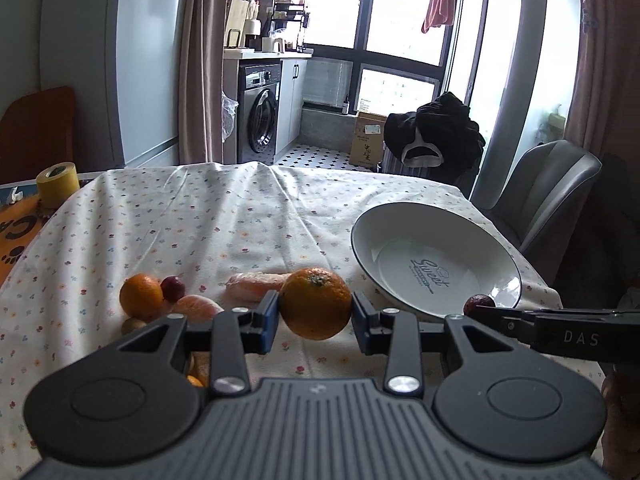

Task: Organize fruits
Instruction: 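Carry the plum with the right tool while the left tool carries the orange to the white bowl, then open the right tool over the bowl while the left tool releases the orange into it, then move both open tools back toward the fruit cluster, then grasp the pink net-wrapped fruit with the right tool while the left tool grasps a small mandarin, then lift the net-wrapped fruit with the right tool while the left tool carries the mandarin toward the bowl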

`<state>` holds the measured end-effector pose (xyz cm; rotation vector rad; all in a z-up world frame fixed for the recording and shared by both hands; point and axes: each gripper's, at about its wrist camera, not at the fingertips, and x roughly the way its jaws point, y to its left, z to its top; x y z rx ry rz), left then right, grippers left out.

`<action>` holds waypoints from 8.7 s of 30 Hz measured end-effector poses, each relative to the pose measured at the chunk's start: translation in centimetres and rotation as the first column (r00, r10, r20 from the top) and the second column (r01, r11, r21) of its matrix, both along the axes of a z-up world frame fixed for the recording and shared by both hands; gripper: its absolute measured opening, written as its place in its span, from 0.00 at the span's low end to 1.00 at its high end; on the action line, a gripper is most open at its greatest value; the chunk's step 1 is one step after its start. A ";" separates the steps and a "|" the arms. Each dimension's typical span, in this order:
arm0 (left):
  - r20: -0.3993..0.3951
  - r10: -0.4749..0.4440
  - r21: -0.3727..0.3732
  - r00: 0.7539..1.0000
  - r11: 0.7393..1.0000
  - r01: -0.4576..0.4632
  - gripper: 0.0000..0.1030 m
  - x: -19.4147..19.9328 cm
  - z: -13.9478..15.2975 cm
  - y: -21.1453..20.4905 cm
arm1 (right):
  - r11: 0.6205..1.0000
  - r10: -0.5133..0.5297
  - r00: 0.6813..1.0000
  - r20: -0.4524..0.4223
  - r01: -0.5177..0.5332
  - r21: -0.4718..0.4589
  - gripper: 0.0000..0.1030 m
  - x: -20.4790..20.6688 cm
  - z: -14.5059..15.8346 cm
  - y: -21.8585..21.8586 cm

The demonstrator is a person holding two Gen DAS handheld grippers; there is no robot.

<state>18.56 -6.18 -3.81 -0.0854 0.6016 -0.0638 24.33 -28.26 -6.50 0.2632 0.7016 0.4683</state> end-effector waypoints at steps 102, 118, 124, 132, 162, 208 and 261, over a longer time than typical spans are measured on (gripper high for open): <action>-0.008 0.086 -0.004 0.996 0.996 -0.086 0.91 -1.1 3.4 2.2 | 0.984 -0.177 0.982 0.066 0.177 0.012 1.00 -0.4 2.4 -2.9; -0.033 0.187 -0.037 0.982 0.981 -0.189 0.92 -4.3 3.7 7.4 | 0.999 -0.049 0.996 0.077 0.050 -0.001 1.00 -1.2 2.6 1.2; -0.035 0.226 -0.041 0.974 0.973 -0.227 0.92 -5.7 3.5 8.7 | 1.000 0.006 0.997 0.071 -0.006 -0.003 1.00 -1.6 2.5 2.8; -0.038 0.265 -0.047 0.963 0.963 -0.267 0.92 -7.1 3.1 10.1 | 0.999 0.048 0.996 0.081 -0.047 -0.009 1.00 -2.3 2.4 4.3; -0.101 0.286 -0.097 0.953 0.950 -0.296 0.89 -6.5 -1.8 12.8 | 0.976 0.206 0.978 0.035 -0.203 -0.075 0.98 -1.5 0.2 10.0; -0.167 0.231 -0.130 0.959 0.959 -0.253 0.21 -3.2 -4.6 12.0 | 0.934 0.339 0.940 -0.026 -0.340 -0.114 0.58 1.3 -1.4 14.1; -0.164 0.291 -0.175 0.943 0.932 -0.318 0.21 -5.1 -5.4 15.2 | 0.887 0.335 0.942 -0.016 -0.321 -0.332 0.39 1.6 -2.5 17.9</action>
